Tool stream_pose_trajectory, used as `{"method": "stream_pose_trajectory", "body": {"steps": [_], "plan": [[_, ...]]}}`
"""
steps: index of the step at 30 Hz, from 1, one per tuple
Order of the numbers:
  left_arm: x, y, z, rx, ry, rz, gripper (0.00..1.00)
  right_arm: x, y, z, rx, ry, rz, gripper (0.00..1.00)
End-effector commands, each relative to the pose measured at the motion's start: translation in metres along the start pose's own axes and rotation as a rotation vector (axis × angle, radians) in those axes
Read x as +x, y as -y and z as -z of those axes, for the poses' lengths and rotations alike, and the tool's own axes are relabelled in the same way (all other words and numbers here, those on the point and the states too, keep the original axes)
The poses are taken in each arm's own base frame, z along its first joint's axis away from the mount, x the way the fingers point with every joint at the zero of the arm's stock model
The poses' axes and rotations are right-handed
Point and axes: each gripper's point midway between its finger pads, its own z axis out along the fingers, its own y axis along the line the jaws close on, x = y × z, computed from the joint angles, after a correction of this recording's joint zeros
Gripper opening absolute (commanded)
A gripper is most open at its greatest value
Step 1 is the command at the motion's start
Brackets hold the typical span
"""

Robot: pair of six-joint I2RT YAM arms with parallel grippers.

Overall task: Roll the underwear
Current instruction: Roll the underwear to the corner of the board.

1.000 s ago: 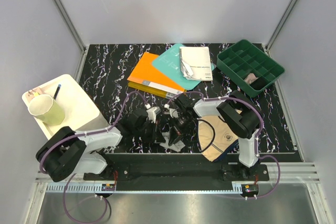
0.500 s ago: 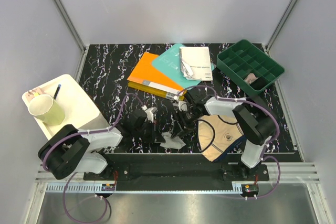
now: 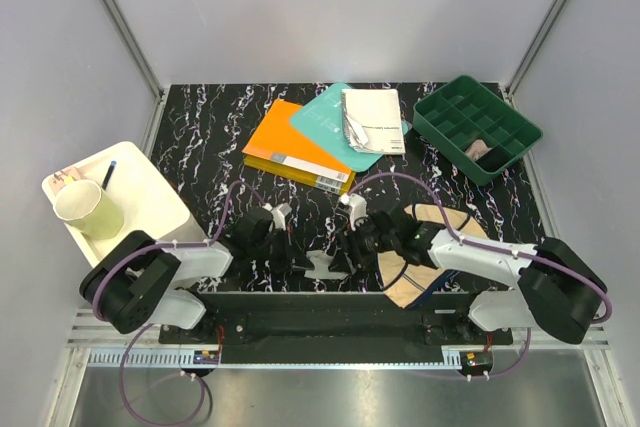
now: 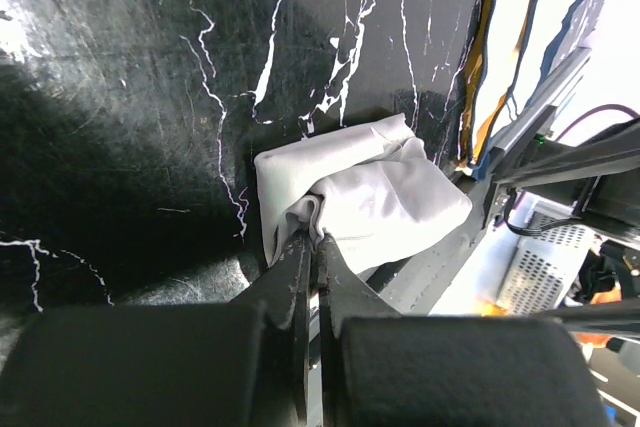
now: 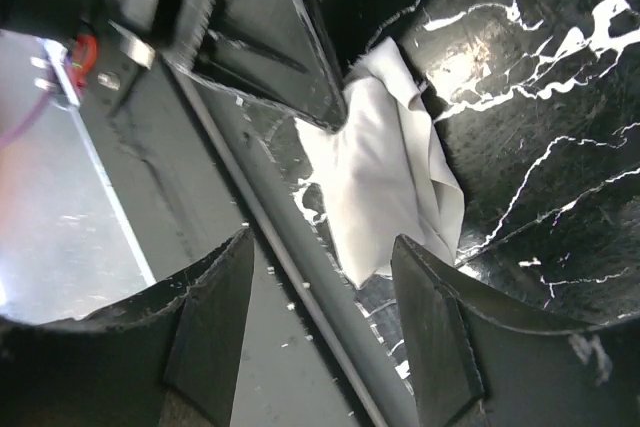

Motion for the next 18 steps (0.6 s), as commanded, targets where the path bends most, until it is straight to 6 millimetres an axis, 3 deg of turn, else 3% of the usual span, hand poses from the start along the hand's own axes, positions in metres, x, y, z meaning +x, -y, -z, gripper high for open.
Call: {"method": "stream_pose_trajectory", "body": {"steps": [1, 18], "plan": [[0.006, -0.017, 0.000, -0.037, -0.011, 0.042, 0.00, -0.013, 0.011, -0.010, 0.068, 0.103, 0.100, 0.65], [0.005, -0.017, 0.001, -0.012, -0.023, 0.056, 0.00, 0.021, 0.008, -0.030, 0.045, -0.016, 0.170, 0.65]]}}
